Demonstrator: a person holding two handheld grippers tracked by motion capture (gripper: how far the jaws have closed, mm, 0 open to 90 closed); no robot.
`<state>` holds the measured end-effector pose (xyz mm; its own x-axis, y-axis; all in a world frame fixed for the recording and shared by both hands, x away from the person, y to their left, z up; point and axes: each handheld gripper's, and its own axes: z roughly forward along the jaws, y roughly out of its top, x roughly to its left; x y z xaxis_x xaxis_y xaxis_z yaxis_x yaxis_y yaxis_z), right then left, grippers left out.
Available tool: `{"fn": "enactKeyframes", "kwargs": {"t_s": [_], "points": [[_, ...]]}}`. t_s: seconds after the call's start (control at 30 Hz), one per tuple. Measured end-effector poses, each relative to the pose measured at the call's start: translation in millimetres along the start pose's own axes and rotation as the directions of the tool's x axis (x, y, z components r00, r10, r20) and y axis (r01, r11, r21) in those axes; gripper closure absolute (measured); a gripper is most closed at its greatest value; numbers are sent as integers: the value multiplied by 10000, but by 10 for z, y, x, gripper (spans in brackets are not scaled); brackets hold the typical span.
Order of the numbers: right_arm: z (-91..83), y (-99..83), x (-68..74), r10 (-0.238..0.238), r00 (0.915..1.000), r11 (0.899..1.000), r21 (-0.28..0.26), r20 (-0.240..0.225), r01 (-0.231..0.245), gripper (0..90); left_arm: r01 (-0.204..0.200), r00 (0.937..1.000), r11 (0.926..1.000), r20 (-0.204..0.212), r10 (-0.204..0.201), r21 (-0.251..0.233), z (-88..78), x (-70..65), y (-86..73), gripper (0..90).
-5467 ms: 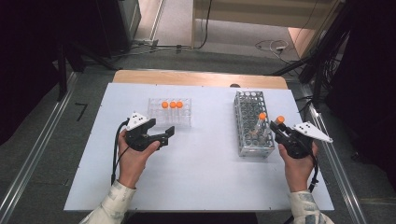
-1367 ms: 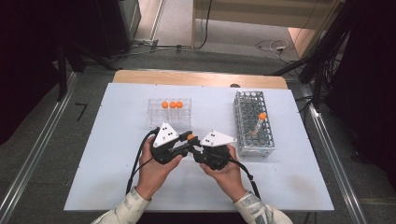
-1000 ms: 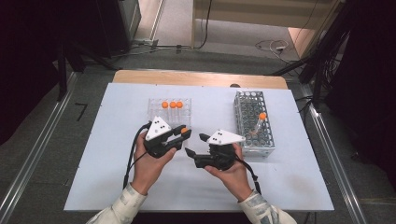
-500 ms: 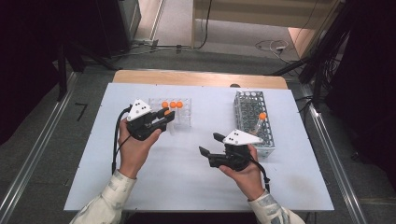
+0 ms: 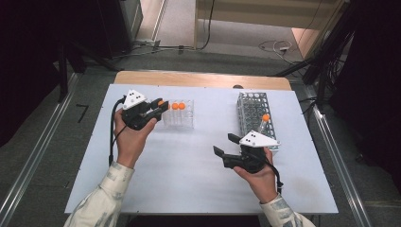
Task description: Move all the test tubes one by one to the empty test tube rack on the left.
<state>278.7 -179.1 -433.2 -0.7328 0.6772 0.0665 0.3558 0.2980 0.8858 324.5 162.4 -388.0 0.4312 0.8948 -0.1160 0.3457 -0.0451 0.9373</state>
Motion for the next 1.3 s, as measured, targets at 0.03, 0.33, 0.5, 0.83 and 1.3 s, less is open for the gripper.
{"fn": "enactKeyframes", "kwargs": {"t_s": [0.03,0.33,0.5,0.83,1.3], "points": [[-6,-5,-15,-20,10000,10000,-11,19,20,273,20,10000,10000,-82,-20,-14,12,27,16,701],[-58,-17,-81,132,9998,9999,-87,156,-130,274,189,9972,9996,-717,-202,-191,123,198,80,701],[-72,-16,-97,186,9997,9998,-124,177,-184,274,284,9959,9992,-847,-306,-274,169,245,92,701],[-75,-15,-108,188,9997,9997,-153,158,-186,275,269,9951,9995,-949,-284,-172,253,261,55,700],[-78,-20,-111,188,9997,9997,-127,166,-186,274,224,9944,9997,-1037,-214,85,322,241,-133,698]]}}
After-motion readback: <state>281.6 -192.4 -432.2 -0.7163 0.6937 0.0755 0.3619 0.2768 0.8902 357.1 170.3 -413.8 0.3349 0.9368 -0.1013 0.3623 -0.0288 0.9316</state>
